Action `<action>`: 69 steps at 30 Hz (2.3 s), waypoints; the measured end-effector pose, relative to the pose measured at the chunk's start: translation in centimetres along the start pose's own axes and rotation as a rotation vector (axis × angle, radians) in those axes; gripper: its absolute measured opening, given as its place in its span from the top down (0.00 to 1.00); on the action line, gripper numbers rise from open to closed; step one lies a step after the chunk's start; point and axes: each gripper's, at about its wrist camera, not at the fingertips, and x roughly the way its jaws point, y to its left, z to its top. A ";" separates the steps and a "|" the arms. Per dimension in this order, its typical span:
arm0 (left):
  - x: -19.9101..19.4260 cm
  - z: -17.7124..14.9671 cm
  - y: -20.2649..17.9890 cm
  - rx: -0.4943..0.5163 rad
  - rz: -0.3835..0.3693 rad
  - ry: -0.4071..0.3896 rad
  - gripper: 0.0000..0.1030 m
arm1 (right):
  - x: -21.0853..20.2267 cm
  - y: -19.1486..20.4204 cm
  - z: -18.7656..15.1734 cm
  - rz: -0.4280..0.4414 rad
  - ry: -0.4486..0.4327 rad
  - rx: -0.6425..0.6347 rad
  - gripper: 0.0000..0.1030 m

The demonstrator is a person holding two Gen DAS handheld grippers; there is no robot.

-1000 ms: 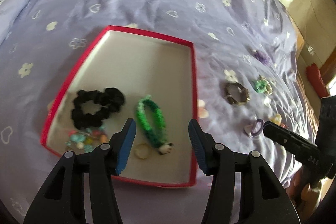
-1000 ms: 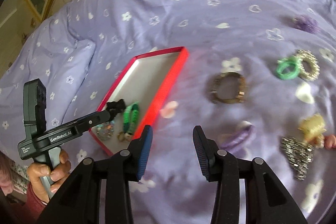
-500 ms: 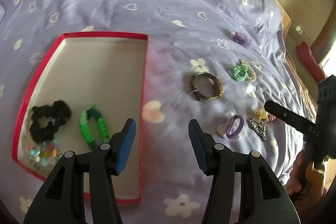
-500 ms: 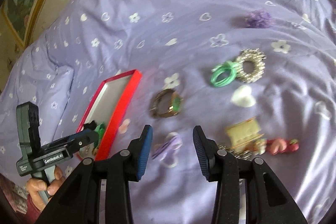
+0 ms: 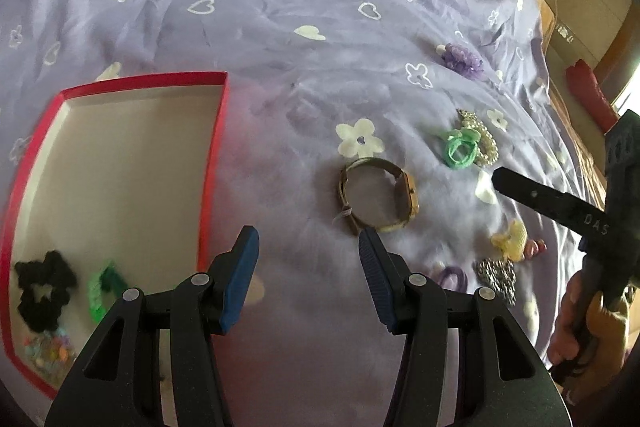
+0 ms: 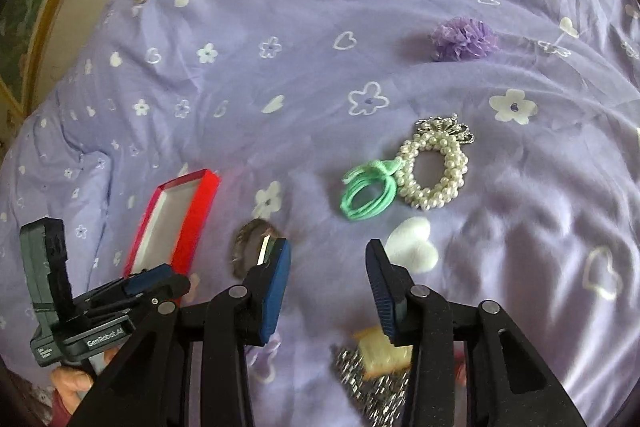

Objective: Organize jewelry
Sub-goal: 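Grasp the gold watch with the left tool while the right tool grasps the green hair tie, then carry the watch and hair tie over the box lid with both tools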

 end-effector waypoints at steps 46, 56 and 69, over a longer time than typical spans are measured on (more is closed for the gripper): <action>-3.8 -2.3 2.7 -0.003 -0.050 -0.081 0.95 | 0.0 6.1 -2.5 0.145 0.027 -0.049 0.96; -7.0 -3.7 7.2 -0.086 -0.022 -0.128 0.95 | 0.9 11.0 -4.0 0.225 0.064 -0.106 0.96; -8.9 -4.2 12.1 -0.165 0.026 -0.165 0.95 | 3.3 16.6 -4.9 0.286 0.119 -0.180 0.96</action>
